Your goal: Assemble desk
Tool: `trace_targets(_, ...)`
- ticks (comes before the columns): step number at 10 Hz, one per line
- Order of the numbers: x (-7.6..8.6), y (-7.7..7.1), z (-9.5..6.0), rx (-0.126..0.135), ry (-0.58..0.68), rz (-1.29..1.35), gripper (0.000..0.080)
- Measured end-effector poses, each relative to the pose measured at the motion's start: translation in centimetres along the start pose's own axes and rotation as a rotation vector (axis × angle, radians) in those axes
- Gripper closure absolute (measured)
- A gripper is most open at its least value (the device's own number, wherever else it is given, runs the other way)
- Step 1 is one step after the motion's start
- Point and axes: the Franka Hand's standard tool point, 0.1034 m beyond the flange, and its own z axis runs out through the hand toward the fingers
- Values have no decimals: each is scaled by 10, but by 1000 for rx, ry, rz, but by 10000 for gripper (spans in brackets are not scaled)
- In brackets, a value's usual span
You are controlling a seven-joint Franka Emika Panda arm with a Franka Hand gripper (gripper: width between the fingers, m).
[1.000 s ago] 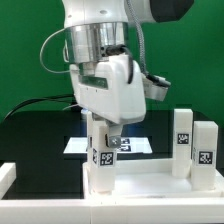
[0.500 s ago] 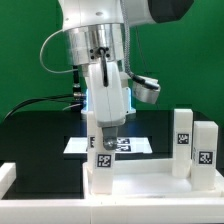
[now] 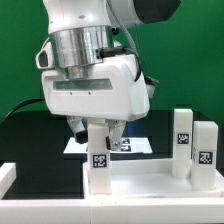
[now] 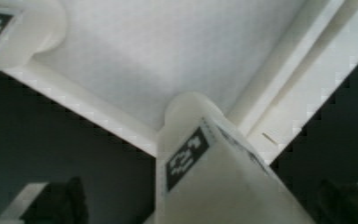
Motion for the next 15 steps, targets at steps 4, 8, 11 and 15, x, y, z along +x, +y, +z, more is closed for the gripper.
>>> trace_targets(4, 0, -4, -1, -31, 16, -367, 150)
trace_targets(8, 5, -8, -2, -30, 49, -500, 181)
trace_targets(11, 4, -8, -2, -25, 51, -297, 514)
trace_targets(15, 5, -6, -2, -20, 33, 228, 512)
